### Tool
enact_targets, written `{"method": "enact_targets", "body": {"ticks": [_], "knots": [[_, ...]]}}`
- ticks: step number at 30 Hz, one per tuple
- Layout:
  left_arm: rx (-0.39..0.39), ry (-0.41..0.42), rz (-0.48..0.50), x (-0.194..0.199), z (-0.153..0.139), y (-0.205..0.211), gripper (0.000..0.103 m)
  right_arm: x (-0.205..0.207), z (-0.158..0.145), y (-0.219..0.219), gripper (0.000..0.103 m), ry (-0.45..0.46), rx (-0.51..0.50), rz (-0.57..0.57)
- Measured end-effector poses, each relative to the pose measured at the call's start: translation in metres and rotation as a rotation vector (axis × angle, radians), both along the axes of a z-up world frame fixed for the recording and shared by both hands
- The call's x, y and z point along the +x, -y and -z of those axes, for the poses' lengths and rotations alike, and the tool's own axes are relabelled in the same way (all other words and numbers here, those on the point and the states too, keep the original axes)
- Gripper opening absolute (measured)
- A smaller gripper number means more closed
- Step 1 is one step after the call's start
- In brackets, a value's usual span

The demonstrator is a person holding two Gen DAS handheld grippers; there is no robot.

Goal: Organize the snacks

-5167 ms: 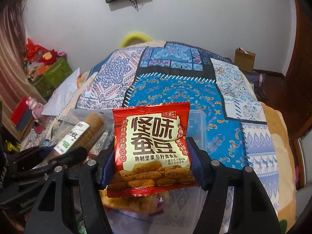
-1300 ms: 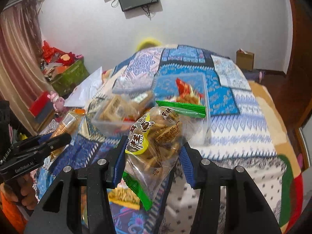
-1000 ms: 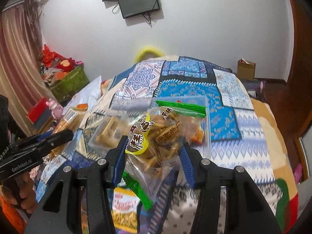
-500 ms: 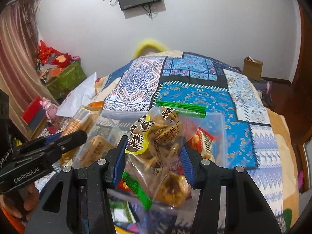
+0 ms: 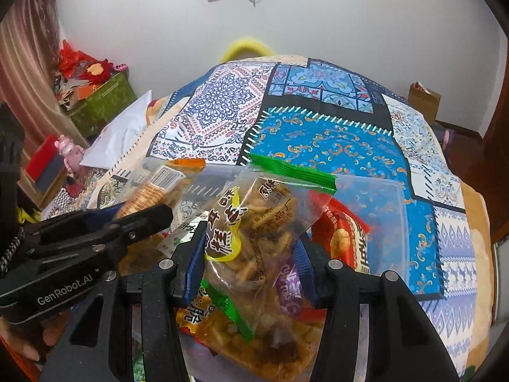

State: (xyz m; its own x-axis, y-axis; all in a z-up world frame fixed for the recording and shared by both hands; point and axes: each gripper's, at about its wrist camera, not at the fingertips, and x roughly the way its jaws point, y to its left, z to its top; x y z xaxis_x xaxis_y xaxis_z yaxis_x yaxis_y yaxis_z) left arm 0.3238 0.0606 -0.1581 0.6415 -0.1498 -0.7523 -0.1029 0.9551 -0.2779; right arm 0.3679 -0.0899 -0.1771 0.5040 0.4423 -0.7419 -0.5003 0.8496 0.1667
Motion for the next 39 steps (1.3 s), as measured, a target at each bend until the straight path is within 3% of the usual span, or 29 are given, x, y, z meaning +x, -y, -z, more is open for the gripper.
{"method": "enact_targets", "body": {"ticks": [8, 13, 16, 23, 25, 31, 39], "knots": [[-0.019, -0.006, -0.006, -0.007, -0.006, -0.002, 0.039, -0.005, -0.006, 0.001, 0.051, 0.009, -0.048, 0.005], [-0.018, 0.028, -0.002, -0.023, -0.024, -0.002, 0.039, -0.018, -0.022, 0.004, 0.061, 0.059, -0.050, 0.010], [-0.011, 0.051, -0.005, -0.038, -0.038, -0.004, 0.039, -0.030, -0.034, 0.008, 0.061, 0.086, -0.038, 0.009], [0.025, 0.097, -0.014, -0.083, -0.066, -0.011, 0.054, -0.067, -0.055, 0.017, 0.064, 0.136, -0.020, 0.001], [0.029, 0.099, -0.017, -0.095, -0.070, -0.013, 0.059, -0.078, -0.057, 0.020, 0.068, 0.139, -0.009, -0.002], [0.079, 0.089, -0.003, -0.133, -0.068, -0.009, 0.064, -0.111, -0.042, 0.026, 0.072, 0.105, 0.003, -0.015], [0.130, 0.005, 0.050, -0.175, -0.035, 0.000, 0.064, -0.142, 0.011, 0.019, 0.072, -0.028, -0.031, -0.046]]}}
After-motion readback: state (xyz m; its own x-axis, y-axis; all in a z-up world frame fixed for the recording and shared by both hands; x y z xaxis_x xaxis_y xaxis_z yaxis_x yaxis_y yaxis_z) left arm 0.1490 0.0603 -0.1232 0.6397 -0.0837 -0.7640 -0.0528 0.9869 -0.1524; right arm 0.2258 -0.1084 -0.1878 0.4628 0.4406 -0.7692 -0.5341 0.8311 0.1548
